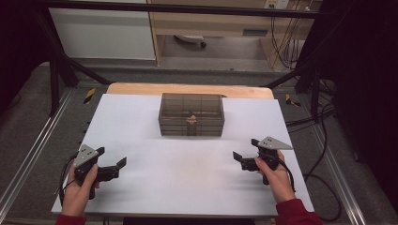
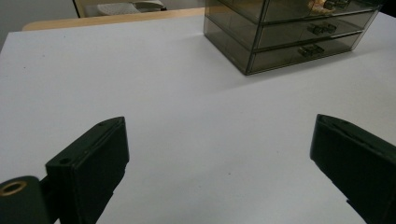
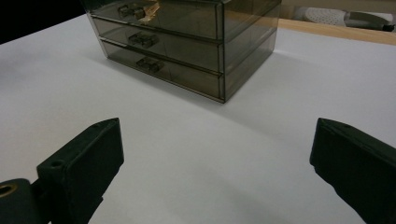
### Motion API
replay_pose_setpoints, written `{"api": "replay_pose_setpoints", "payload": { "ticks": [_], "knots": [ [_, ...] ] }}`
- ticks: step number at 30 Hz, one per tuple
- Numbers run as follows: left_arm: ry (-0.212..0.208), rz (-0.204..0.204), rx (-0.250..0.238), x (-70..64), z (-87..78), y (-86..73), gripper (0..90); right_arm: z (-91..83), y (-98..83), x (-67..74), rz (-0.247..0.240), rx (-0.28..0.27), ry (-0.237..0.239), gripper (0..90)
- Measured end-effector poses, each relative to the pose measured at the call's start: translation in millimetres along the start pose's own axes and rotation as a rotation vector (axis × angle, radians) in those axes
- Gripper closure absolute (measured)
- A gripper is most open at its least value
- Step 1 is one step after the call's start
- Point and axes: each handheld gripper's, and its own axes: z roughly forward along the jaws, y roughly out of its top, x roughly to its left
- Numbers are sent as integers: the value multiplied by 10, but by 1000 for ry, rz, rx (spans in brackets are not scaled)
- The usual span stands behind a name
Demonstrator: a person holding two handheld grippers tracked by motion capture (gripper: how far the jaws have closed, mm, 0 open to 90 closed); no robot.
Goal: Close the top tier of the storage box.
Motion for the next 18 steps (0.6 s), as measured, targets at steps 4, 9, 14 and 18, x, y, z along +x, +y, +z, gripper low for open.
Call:
{"api": "replay_pose_setpoints", "payload": {
  "ticks": [4, 9, 14, 18],
  "knots": [
    [-9, 7, 4, -11, 18, 4, 48, 67, -30, 82, -10, 12, 16, 34],
    [-17, -3, 7, -50, -5, 5, 48, 138, -42, 238, -53, 34, 38, 34],
    [-23, -2, 21, -60, 34, 0, 49, 182, -69, 400, -74, 43, 61, 34],
    [-29, 3, 28, -67, 51, -1, 48, 138, -109, 404, -81, 61, 29, 37]
  ]
}}
